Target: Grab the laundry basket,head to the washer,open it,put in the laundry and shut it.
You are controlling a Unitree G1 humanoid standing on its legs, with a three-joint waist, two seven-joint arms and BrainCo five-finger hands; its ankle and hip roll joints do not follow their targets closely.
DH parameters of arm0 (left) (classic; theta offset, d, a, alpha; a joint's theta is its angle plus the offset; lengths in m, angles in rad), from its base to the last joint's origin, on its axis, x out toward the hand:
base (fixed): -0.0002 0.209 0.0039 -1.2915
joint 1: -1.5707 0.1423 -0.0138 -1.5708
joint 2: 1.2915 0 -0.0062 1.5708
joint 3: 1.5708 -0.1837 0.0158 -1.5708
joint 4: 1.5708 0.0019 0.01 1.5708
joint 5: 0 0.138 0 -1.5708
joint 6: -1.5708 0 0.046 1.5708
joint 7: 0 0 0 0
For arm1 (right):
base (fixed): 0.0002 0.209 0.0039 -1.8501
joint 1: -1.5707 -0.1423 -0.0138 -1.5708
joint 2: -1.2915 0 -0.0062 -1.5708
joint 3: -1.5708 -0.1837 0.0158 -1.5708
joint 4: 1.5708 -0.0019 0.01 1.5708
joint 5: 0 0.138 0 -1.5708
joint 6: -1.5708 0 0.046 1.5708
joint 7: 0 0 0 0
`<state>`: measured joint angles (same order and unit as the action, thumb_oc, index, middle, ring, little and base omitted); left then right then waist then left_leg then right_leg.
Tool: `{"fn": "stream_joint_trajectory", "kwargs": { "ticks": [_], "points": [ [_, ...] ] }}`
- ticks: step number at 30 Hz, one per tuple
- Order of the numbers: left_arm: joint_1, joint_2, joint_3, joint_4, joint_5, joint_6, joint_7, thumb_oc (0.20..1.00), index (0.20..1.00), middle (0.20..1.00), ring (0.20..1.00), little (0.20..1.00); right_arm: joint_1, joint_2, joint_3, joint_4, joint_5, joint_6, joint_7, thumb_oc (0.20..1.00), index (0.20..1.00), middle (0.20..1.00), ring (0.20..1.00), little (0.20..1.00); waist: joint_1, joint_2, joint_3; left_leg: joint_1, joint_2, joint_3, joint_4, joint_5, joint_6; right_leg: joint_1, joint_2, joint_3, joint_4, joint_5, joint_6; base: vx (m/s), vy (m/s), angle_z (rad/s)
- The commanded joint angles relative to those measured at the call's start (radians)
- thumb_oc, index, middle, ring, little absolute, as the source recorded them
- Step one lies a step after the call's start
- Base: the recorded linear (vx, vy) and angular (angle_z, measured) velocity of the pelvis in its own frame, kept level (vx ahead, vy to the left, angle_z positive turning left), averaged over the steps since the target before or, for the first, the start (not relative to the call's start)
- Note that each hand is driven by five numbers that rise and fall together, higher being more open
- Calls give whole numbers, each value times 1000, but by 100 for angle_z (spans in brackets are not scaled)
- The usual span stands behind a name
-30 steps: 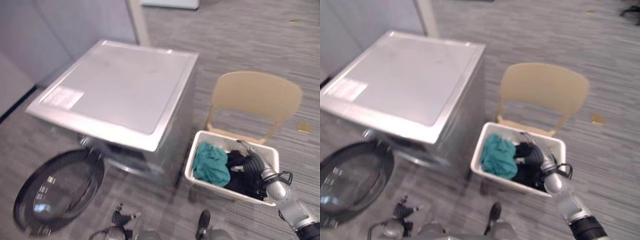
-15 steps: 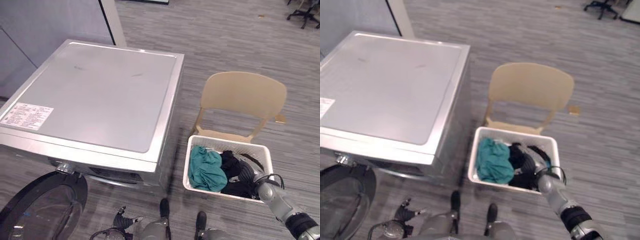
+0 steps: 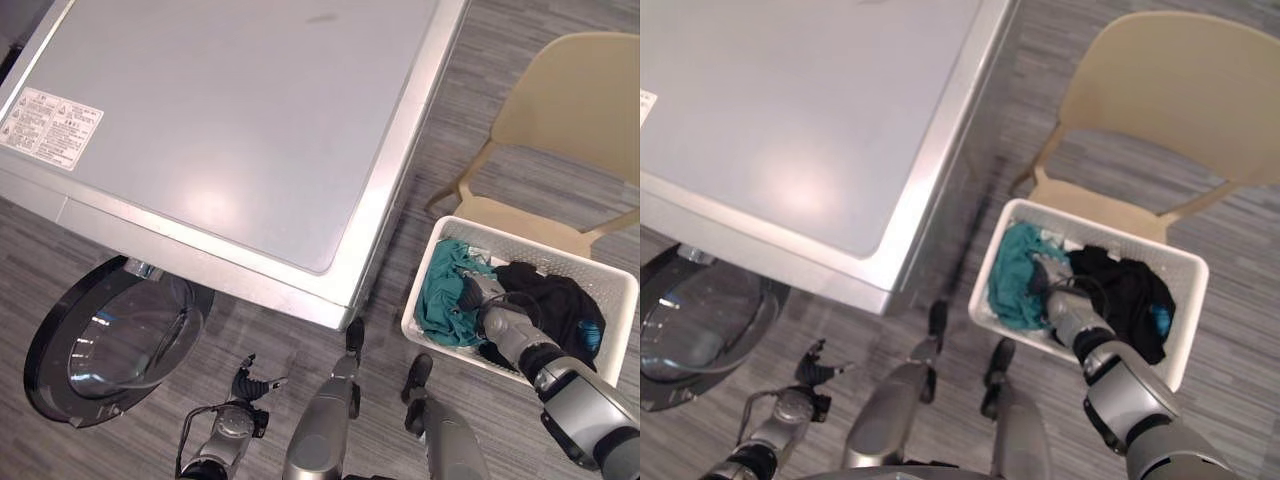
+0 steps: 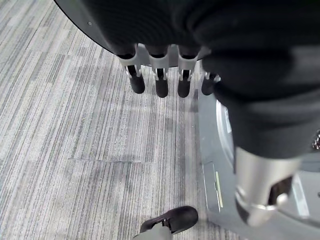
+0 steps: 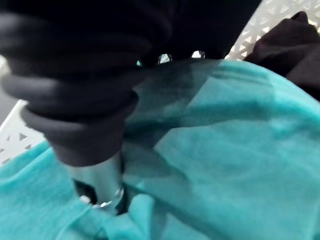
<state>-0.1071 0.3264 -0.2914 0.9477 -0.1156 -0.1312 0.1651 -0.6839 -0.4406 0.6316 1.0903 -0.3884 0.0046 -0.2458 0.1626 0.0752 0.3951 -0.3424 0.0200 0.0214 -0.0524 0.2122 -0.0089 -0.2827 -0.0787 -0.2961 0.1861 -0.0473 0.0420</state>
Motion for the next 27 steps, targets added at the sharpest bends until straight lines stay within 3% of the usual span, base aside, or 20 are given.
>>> {"fn": "stream_joint_trajectory", "kwargs": {
  "ticks": [1, 8, 12, 15, 17, 18, 21, 22, 24, 27],
  "points": [
    [-32, 28, -10, -4, -41, -31, 27, 1000, 1000, 1000, 1000, 1000, 8, -30, -5, -39, 80, -4, 11, 200, 200, 200, 200, 200, 3, -33, -5, 20, -13, 9, 16, -80, -47, -12, -32, 42, -122, 45, 32, -44, -18, 18],
    [18, 6, 27, -25, -47, -7, -4, 1000, 1000, 1000, 1000, 1000, 183, -24, -232, -341, 406, -73, 15, 200, 200, 200, 200, 200, -33, -57, -31, 78, -7, 25, -9, -95, -48, 37, -29, 45, -156, 58, 42, -14, -2, 8],
    [84, -10, 89, -28, -30, 19, -41, 1000, 1000, 1000, 1000, 1000, 394, 15, -401, -626, 622, -137, 97, 200, 200, 200, 200, 200, -83, -102, -113, 206, -12, 63, -16, -145, -30, 157, -22, 69, -199, 65, 60, 138, 60, -18],
    [140, -19, 125, -50, -29, 30, -53, 1000, 1000, 1000, 1000, 1000, 502, 38, -447, -818, 699, -154, 169, 200, 200, 200, 200, 200, -110, -115, -184, 278, -16, 89, -29, -170, -18, 210, -21, 96, -221, 74, 77, 125, 144, -32],
    [150, -22, 128, -62, -31, 32, -57, 1000, 1000, 1000, 1000, 1000, 519, 42, -448, -861, 713, -157, 186, 200, 200, 200, 200, 200, -111, -116, -195, 292, -18, 94, -35, -175, -15, 216, -21, 105, -220, 75, 82, -13, 116, -35],
    [153, -26, 135, -80, -42, 33, -57, 1000, 1000, 1000, 1000, 1000, 531, 47, -437, -964, 713, -169, 218, 200, 200, 200, 200, 200, -118, -112, -190, 310, -13, 108, -35, -176, -8, 195, -23, 122, -150, 76, 93, -77, 129, -31],
    [144, -22, 133, -92, -45, 31, -56, 1000, 1000, 1000, 1000, 1000, 531, 50, -430, -984, 718, -175, 225, 200, 200, 200, 200, 200, -116, -109, -181, 306, -8, 111, -35, -169, -6, 182, -21, 131, -101, 61, 98, -171, 25, -37],
    [117, -6, 126, -123, -46, 29, -47, 1000, 1000, 1000, 1000, 1000, 533, 62, -425, -1024, 722, -189, 230, 200, 200, 200, 200, 200, -120, -98, -161, 288, 13, 101, -35, -140, -4, 158, 3, 164, 32, 2, 99, -292, -35, -11],
    [110, 8, 121, -186, -58, 20, -40, 1000, 1000, 1000, 1000, 1000, 547, 61, -435, -1058, 712, -198, 230, 200, 200, 200, 200, 200, -115, -93, -162, 268, 20, 89, -35, -113, -3, 170, 31, 205, 150, -38, 86, -320, -88, 40],
    [134, 15, 129, -252, -86, 15, -43, 1000, 1000, 1000, 1000, 1000, 571, 70, -459, -1066, 686, -198, 218, 200, 200, 200, 200, 200, -85, -105, -194, 222, 19, 66, -35, -87, -6, 239, 58, 254, 198, -60, 73, -192, -152, 43]
  ]
}}
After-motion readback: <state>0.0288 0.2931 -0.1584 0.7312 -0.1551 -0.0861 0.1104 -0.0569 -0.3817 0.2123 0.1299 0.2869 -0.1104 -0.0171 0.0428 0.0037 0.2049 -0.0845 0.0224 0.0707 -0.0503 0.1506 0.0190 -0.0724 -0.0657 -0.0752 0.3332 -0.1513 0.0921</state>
